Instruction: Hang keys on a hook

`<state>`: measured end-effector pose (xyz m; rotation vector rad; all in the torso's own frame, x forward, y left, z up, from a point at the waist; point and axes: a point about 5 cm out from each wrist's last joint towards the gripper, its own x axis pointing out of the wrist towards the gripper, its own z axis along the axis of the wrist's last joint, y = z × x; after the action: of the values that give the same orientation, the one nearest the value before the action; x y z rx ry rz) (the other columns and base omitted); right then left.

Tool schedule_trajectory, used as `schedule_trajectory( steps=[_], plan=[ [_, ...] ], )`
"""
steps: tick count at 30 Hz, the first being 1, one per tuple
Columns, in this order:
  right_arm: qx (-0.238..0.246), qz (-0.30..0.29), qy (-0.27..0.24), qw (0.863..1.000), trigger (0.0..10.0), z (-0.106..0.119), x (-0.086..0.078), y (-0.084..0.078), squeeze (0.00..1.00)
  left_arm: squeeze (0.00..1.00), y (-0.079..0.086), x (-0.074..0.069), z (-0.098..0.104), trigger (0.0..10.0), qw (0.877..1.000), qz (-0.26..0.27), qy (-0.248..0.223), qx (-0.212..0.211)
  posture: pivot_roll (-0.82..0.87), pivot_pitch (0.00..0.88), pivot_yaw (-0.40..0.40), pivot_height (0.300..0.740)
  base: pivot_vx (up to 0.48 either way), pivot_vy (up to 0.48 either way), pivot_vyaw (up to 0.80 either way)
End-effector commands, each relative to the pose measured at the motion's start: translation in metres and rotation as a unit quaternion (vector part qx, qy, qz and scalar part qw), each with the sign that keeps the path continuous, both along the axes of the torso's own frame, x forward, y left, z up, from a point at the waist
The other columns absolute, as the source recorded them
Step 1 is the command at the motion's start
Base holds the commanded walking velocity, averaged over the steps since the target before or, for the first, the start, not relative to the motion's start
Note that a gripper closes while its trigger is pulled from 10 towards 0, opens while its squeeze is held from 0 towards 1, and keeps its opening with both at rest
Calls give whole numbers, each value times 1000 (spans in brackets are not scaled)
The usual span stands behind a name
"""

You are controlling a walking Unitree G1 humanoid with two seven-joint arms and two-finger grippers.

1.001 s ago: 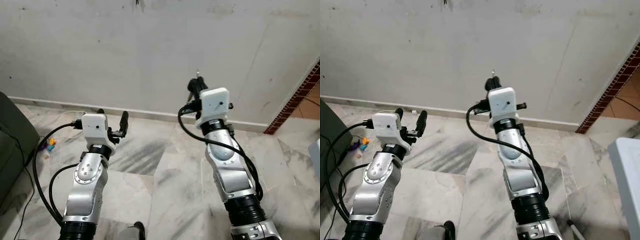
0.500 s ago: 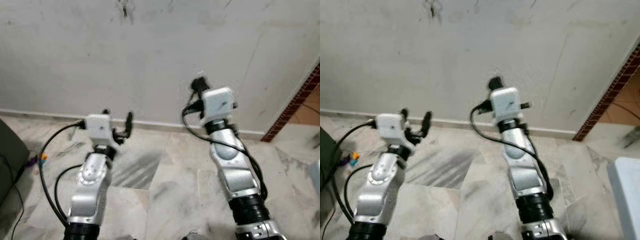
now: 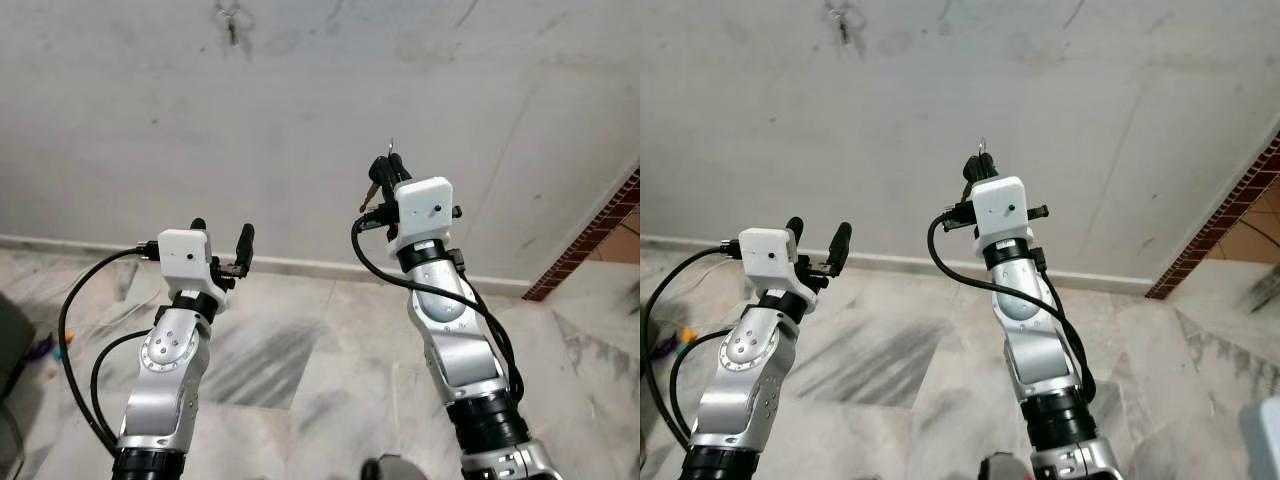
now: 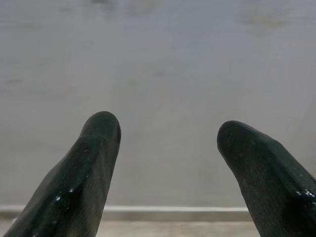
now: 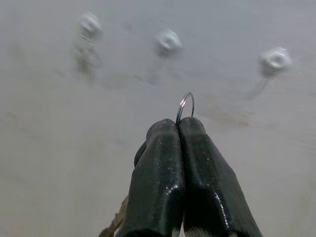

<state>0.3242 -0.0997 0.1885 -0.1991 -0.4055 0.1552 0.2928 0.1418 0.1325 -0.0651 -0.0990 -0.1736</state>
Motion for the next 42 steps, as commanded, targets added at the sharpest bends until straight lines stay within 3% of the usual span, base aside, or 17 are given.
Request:
schedule_trajectory(
  steps=[1, 33, 42],
  plan=[
    [7, 15, -11, 1000, 10000, 6, -1, 8, 0, 0, 9, -2, 1, 10000, 1000, 12, -2, 11, 31, 137, 31, 740, 424, 0, 0],
    [5, 19, -4, 1000, 10000, 2, -2, 10, 0, 0, 3, -3, -3, 10000, 1000, 5, 6, 5, 31, 141, 29, 740, 398, 174, 0],
    [5, 19, -5, 1000, 10000, 2, -2, 10, 0, 0, 3, -3, -3, 10000, 1000, 6, 7, 1, 31, 138, 31, 740, 450, 0, 0]
  ],
)
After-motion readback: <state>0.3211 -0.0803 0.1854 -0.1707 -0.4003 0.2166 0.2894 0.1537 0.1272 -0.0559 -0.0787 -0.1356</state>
